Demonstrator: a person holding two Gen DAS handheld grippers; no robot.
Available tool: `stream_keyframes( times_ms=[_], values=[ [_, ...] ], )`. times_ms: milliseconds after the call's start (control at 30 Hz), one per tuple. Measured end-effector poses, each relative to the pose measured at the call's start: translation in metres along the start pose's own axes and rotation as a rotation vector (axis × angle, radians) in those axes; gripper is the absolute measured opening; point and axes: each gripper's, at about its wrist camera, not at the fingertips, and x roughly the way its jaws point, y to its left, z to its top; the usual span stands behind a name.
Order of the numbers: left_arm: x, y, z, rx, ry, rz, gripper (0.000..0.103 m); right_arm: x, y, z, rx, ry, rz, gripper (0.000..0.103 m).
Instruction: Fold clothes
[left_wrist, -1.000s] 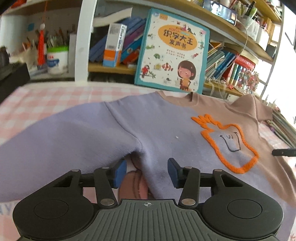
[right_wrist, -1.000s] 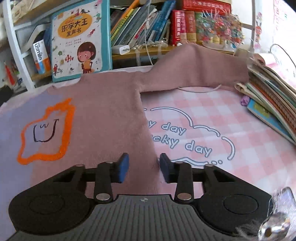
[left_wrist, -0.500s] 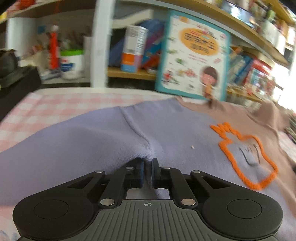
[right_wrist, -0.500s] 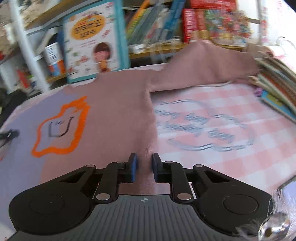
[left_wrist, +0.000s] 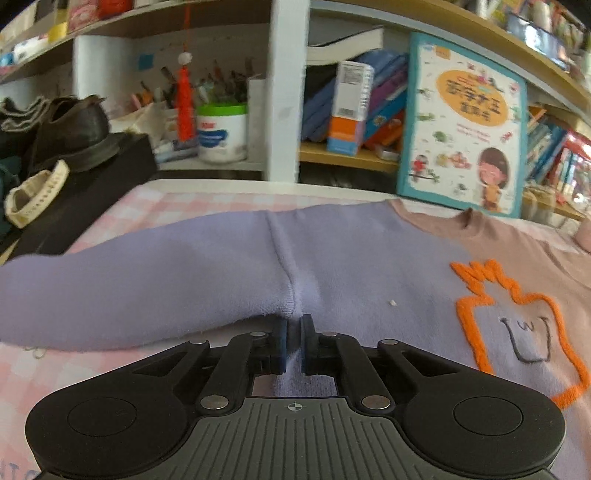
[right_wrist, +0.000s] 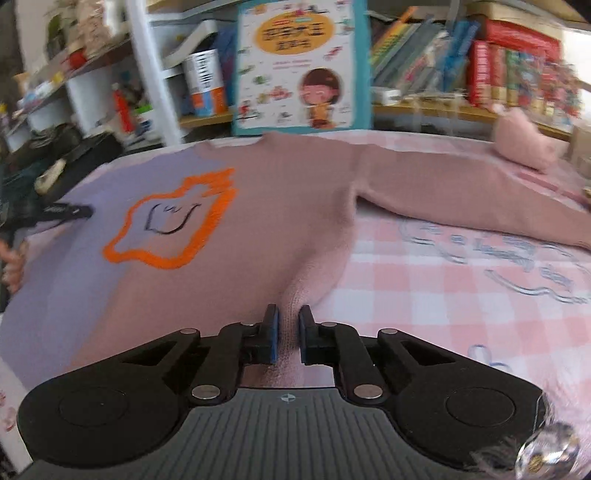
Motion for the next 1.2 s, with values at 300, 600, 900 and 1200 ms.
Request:
stream_keyframes(
  times_ms=[300,600,900,1200],
  values=[
    [0.003,-0.029,-0.001,0.082,-0.005,-0.080,0.006,-0.016,-0.014,-0.007,0.029,-0.009,-0.133,0.009],
    [0.003,-0.015,0.004,0.034,-0.019,-0.116,0.005,-0.015,-0.007,-0.012,0.021,-0.041,-0.183,0.009],
    [0.004,-0.014,0.002,0.044,0.012,-0.121,0.015,-0.002,-0.006,-0.001,0.003,-0.046,-0.190,0.015],
    [-0.025,-0.009,-0.019,0.018,0.038,-0.135,0.023,0.004,-0.027,0.008,0.121,-0.043,-0.136,0.033]
  ],
)
